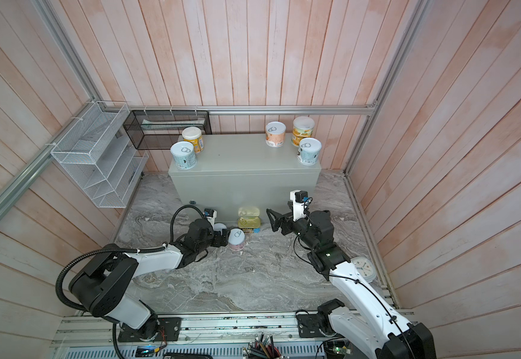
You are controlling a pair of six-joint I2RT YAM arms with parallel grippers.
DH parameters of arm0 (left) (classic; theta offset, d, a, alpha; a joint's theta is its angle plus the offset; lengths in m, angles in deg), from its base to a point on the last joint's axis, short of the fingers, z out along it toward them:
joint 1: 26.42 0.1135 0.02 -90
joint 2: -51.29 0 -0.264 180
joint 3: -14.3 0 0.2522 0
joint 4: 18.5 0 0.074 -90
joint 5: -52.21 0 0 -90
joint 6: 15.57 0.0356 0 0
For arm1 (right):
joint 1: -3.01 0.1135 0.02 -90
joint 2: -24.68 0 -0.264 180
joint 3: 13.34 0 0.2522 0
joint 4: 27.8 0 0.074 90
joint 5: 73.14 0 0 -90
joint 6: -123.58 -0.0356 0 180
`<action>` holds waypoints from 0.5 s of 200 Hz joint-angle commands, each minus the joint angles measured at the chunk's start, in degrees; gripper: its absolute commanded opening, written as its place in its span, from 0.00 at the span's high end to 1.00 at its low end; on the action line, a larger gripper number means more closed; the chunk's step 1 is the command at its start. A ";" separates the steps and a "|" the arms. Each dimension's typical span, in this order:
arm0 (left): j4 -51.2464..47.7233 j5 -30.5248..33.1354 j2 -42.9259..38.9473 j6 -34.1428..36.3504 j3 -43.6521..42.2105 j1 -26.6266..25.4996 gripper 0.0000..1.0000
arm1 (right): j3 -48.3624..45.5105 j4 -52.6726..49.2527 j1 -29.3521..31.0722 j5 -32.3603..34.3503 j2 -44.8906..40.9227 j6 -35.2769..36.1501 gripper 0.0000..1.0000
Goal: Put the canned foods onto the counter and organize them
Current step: 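Move the left gripper over the large yellow-labelled white-lidded floor can, then lower the left gripper around the yellow-labelled can and close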
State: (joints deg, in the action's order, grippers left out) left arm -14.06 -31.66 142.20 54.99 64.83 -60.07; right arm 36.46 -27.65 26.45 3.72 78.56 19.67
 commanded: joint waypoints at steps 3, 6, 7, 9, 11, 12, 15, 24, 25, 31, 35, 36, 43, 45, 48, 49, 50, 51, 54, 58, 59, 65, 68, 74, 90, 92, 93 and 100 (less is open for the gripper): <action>-2.02 0.17 1.29 0.94 0.14 0.16 0.06 | -0.32 -0.48 0.11 0.59 -0.03 0.55 0.03; -2.10 0.24 1.24 0.91 0.06 0.20 0.06 | -0.27 -0.48 0.11 0.57 -0.10 0.55 0.03; -2.11 0.26 1.22 0.91 0.06 0.18 0.06 | -0.22 -0.56 0.11 0.53 -0.14 0.55 0.03; -2.11 0.28 1.20 0.90 -0.01 0.17 0.06 | -0.18 -0.62 0.14 0.54 -0.15 0.55 0.03; -2.07 0.28 1.13 0.90 -0.01 0.21 0.06 | -0.11 -0.64 0.14 0.50 -0.11 0.55 0.03; -2.09 0.28 1.16 0.90 -0.07 0.18 0.06 | -0.05 -0.64 0.17 0.45 -0.11 0.55 0.03; -2.10 0.35 1.08 0.79 -0.18 0.18 0.06 | -0.08 -0.73 0.16 0.56 -0.22 0.59 0.03; -2.04 0.45 0.78 0.68 -0.42 0.16 0.06 | 0.01 -0.74 0.11 0.58 -0.30 0.64 0.03; -2.08 0.46 0.77 0.70 -0.45 0.16 0.06 | 0.05 -0.78 0.11 0.62 -0.33 0.64 0.03; -2.19 0.67 0.53 0.65 -0.63 0.21 0.06 | 0.08 -0.77 0.11 0.60 -0.37 0.65 0.03; -2.32 0.82 0.32 0.49 -0.65 0.16 0.06 | 0.01 -0.82 0.16 0.63 -0.44 0.60 0.03; -2.30 0.90 0.32 0.43 -0.69 0.21 0.06 | 0.01 -0.86 0.14 0.60 -0.49 0.57 0.03; -2.53 1.30 -0.12 0.17 -0.97 0.16 0.06 | -0.01 -0.93 0.16 0.67 -0.47 0.55 0.03; -2.55 1.37 -0.19 0.12 -1.02 0.16 0.05 | 0.02 -0.98 0.12 0.71 -0.43 0.49 0.03; -2.51 1.49 -0.37 -0.08 -1.17 0.21 0.04 | -0.03 -0.99 0.11 0.67 -0.38 0.47 0.03; -2.57 1.50 -0.42 -0.07 -1.22 0.18 0.04 | -0.01 -0.99 0.11 0.67 -0.37 0.47 0.03; -2.61 1.55 -0.49 -0.12 -1.24 0.22 0.04 | -0.05 -1.04 0.11 0.71 -0.37 0.47 0.03; -2.62 1.62 -0.57 -0.14 -1.34 0.19 0.04 | -0.07 -1.01 0.07 0.69 -0.37 0.42 0.03; -2.59 1.70 -0.81 -0.31 -1.54 0.21 0.03 | -0.07 -1.02 0.13 0.68 -0.39 0.38 0.03; -2.55 1.77 -1.12 -0.54 -1.79 0.17 0.01 | -0.02 -1.00 0.11 0.75 -0.28 0.30 0.03; -2.55 1.78 -1.19 -0.57 -1.88 0.16 0.01 | -0.01 -1.04 0.11 0.75 -0.32 0.29 0.03; -2.34 1.74 -1.64 -0.76 -2.36 0.17 0.00 | -0.01 -1.10 0.15 0.73 -0.19 0.20 0.03; -2.21 1.63 -1.86 -0.85 -2.66 0.14 0.00 | 0.01 -1.14 0.12 0.70 -0.20 0.17 0.03; -2.03 1.54 -2.26 -1.04 -3.06 0.16 0.00 | 0.07 -1.11 0.11 0.69 -0.13 0.03 0.03; -1.38 1.52 -3.69 -1.56 -4.41 0.16 0.00 | 0.19 -1.05 0.16 0.57 0.03 -0.28 0.03; -1.25 1.52 -3.96 -1.63 -4.62 0.21 0.00 | 0.20 -1.03 0.12 0.55 0.07 -0.32 0.03; -1.20 1.52 -4.06 -1.64 -4.66 0.18 0.00 | 0.24 -1.01 0.16 0.48 0.07 -0.32 0.03; -0.70 1.59 -4.81 -1.82 -5.31 0.16 0.00 | 0.31 -0.87 0.15 0.40 0.10 -0.33 0.03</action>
State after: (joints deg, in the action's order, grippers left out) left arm -14.20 -31.36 139.60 53.90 62.17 -60.07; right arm 36.46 -28.35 26.45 3.74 78.56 19.80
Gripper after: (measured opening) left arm 0.999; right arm 0.969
